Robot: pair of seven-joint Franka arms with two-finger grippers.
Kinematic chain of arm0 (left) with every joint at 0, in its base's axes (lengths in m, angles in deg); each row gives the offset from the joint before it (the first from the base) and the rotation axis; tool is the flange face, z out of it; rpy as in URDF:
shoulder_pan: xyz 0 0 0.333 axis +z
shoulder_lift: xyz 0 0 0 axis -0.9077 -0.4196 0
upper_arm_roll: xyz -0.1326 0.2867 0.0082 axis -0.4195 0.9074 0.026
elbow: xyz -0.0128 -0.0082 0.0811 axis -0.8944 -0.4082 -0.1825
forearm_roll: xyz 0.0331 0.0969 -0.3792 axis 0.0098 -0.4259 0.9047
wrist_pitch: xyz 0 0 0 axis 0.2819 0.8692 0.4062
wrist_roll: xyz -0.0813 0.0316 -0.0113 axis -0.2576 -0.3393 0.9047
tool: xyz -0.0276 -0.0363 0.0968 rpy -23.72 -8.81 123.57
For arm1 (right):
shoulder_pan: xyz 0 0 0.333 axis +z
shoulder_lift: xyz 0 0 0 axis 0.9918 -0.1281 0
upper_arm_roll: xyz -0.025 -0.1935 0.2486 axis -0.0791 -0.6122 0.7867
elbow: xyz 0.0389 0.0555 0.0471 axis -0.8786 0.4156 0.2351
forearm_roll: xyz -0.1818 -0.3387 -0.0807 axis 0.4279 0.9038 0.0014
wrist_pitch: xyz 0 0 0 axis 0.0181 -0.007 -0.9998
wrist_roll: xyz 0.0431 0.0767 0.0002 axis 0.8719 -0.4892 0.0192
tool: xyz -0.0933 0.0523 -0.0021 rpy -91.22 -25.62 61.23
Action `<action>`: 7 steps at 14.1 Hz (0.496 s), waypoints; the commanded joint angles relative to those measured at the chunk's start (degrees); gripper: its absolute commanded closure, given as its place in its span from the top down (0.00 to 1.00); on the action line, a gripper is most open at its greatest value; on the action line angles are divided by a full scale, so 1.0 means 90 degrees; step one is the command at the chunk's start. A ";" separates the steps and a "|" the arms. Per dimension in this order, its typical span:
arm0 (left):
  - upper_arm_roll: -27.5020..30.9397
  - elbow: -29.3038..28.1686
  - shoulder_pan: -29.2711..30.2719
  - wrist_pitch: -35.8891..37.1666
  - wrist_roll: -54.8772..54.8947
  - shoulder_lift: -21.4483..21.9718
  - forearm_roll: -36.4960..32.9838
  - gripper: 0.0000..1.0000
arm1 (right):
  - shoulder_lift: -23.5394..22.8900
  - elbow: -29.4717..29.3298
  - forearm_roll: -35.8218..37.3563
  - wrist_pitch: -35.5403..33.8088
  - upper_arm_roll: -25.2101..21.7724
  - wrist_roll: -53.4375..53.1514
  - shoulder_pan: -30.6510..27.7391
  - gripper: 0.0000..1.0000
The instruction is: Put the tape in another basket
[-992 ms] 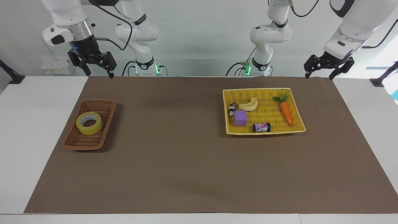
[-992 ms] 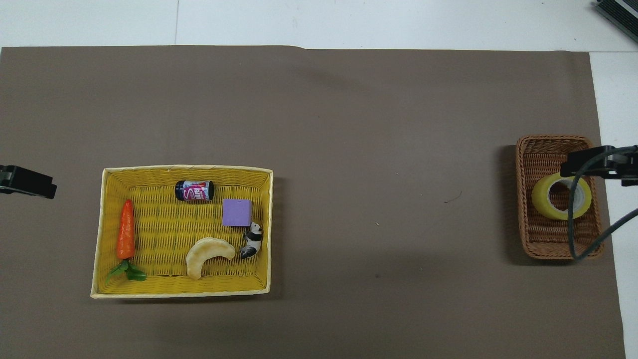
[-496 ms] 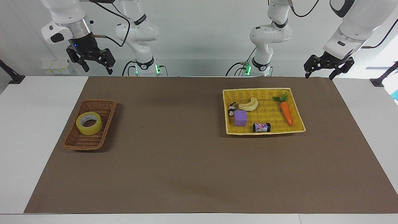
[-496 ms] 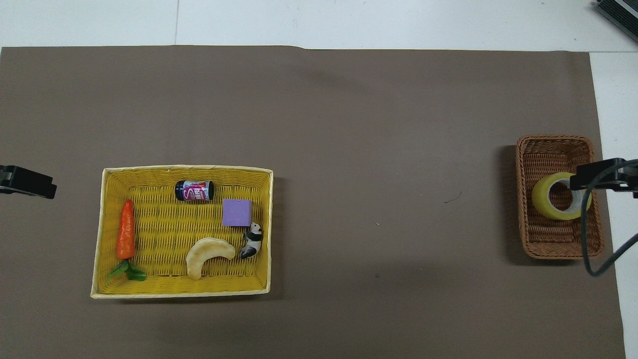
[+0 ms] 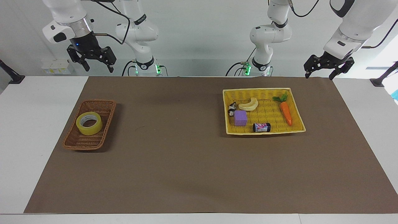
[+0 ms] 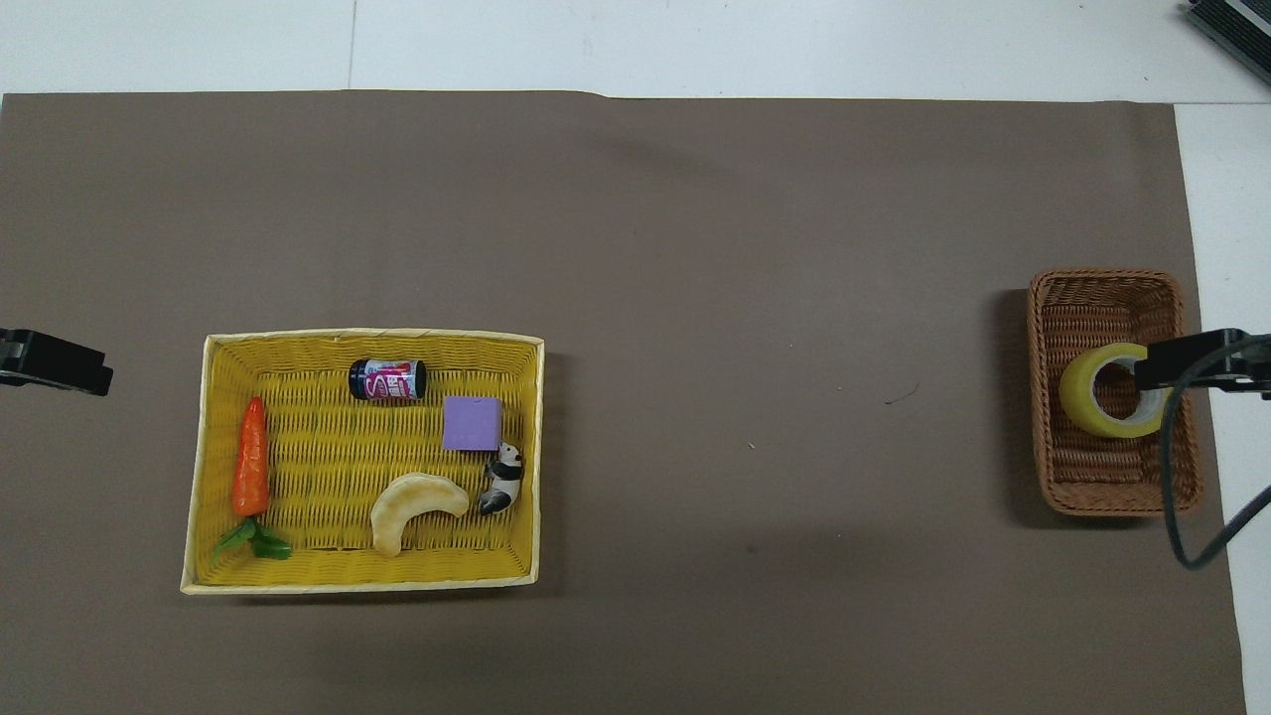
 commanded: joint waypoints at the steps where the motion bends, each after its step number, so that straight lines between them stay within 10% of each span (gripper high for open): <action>1: -0.0031 -0.0144 0.0070 -0.0027 0.0060 0.0150 -0.0063 1.00 | 0.0143 0.0160 0.0099 -0.0002 0.0041 0.0216 -0.0047 1.00; 7: -0.0031 -0.0144 0.0070 -0.0027 0.0060 0.0150 -0.0063 1.00 | 0.0123 0.0150 0.0031 0.0095 0.0022 0.0177 -0.0057 1.00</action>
